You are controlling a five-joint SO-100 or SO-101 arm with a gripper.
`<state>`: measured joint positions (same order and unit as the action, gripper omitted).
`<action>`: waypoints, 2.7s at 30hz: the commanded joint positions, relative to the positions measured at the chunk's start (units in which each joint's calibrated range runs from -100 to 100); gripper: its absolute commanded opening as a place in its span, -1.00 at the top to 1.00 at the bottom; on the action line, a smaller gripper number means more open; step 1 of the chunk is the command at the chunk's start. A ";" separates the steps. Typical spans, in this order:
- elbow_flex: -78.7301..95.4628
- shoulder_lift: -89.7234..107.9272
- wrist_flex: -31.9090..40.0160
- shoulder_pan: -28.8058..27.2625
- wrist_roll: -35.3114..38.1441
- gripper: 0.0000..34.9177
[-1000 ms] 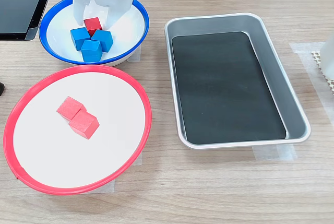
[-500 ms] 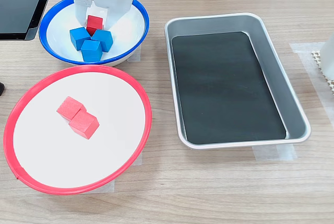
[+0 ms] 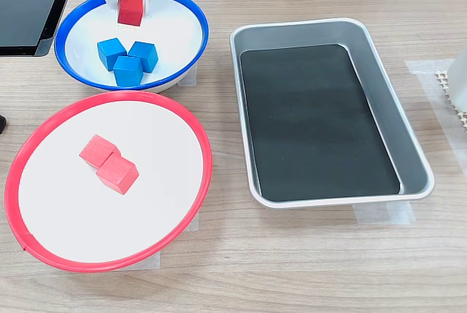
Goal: Relocate any misplaced blocks to their matching dishes.
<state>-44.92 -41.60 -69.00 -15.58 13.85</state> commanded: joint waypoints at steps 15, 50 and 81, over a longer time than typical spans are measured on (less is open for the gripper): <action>16.38 18.70 7.96 14.78 13.77 0.98; 9.01 3.52 5.41 30.40 13.38 0.98; 3.73 4.12 -1.53 29.65 13.68 0.43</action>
<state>-38.66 -39.90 -69.58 15.22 27.37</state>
